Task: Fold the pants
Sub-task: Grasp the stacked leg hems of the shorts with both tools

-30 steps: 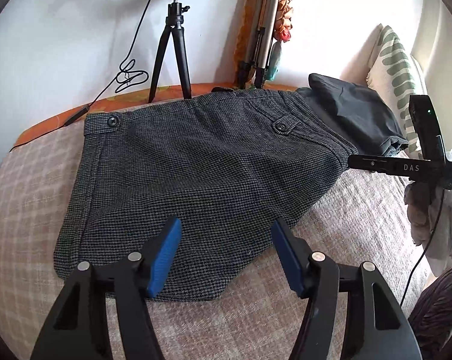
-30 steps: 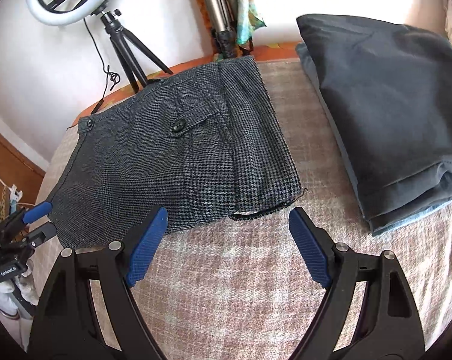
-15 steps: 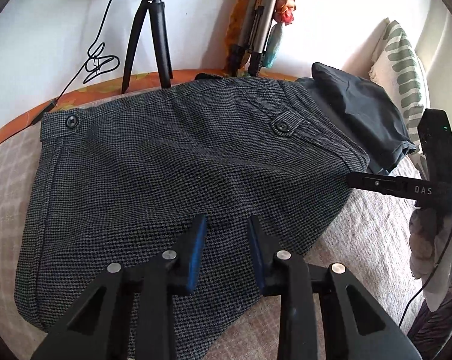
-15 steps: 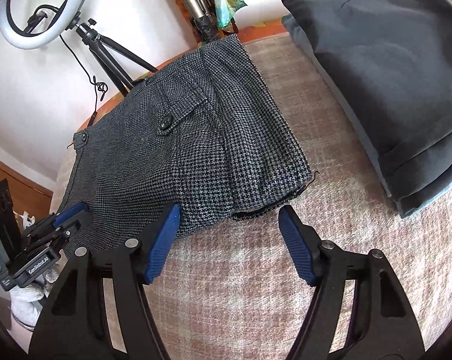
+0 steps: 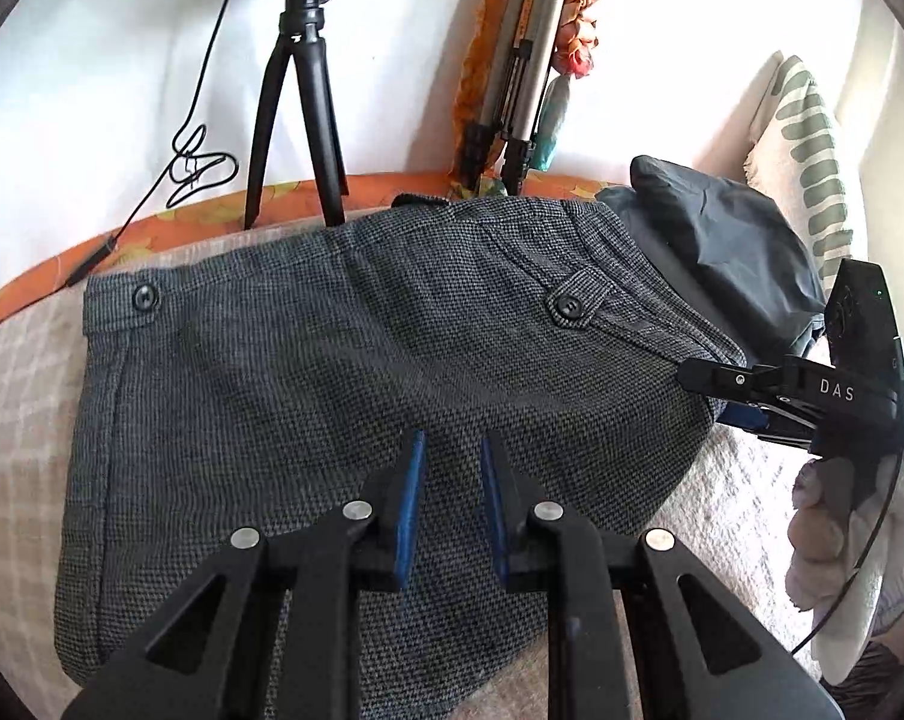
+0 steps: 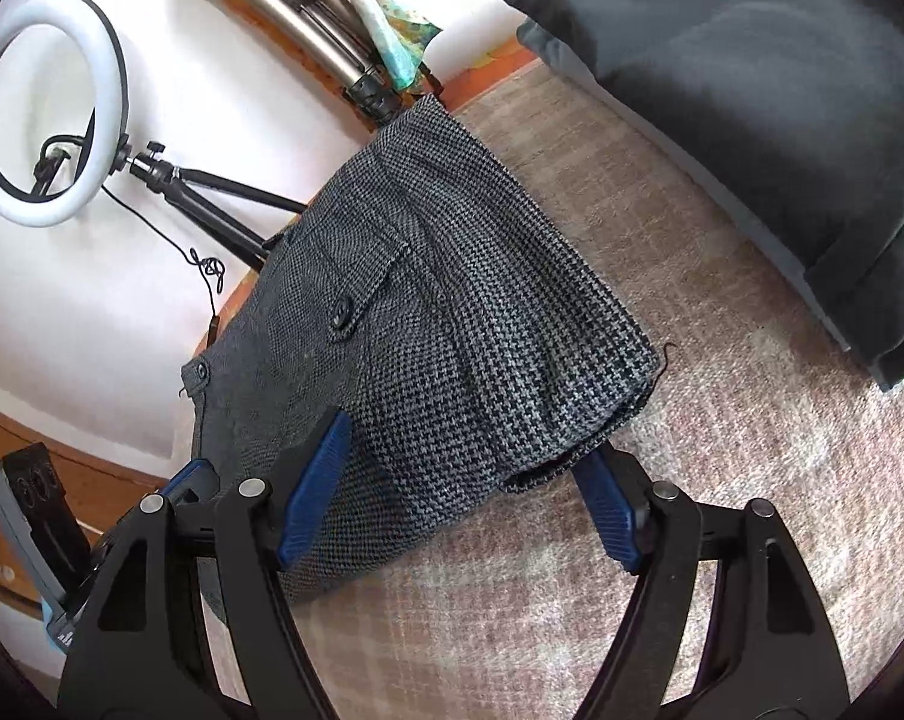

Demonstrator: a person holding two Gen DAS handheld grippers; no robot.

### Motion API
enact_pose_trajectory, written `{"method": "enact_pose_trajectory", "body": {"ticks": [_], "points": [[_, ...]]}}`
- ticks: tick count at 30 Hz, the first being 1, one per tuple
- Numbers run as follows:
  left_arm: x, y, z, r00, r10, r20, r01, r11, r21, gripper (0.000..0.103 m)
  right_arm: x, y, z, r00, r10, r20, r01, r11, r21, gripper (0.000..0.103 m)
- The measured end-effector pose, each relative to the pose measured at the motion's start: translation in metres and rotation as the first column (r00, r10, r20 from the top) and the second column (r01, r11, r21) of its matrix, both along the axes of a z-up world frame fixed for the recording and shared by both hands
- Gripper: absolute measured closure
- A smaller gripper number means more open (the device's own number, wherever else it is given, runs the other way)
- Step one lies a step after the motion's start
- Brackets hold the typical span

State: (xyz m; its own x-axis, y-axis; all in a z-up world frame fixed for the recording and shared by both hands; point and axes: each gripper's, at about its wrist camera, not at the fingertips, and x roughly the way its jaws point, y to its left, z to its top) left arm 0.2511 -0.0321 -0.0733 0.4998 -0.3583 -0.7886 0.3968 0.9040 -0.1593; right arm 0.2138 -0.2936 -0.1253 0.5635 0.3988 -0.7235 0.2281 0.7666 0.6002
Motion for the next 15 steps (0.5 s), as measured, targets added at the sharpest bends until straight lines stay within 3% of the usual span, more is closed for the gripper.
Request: {"method": "enact_pose_trajectory", "body": {"ticks": [3, 6, 15], "points": [[0.012, -0.016, -0.005, 1.0, -0.007, -0.004, 0.007, 0.999, 0.042, 0.087, 0.0, 0.003, -0.001, 0.998, -0.046, 0.029, 0.047, 0.999, -0.012, 0.027], [0.019, -0.026, -0.017, 1.0, -0.012, -0.004, 0.013, 0.995, 0.103, 0.087, 0.001, 0.007, -0.001, 0.997, -0.062, 0.036, 0.062, 0.998, -0.019, 0.037], [0.023, -0.028, -0.037, 1.0, -0.007, -0.025, 0.009, 0.994, 0.11, 0.087, -0.014, -0.007, -0.003, 0.995, -0.094, 0.026, 0.092, 0.993, 0.069, 0.037]]}}
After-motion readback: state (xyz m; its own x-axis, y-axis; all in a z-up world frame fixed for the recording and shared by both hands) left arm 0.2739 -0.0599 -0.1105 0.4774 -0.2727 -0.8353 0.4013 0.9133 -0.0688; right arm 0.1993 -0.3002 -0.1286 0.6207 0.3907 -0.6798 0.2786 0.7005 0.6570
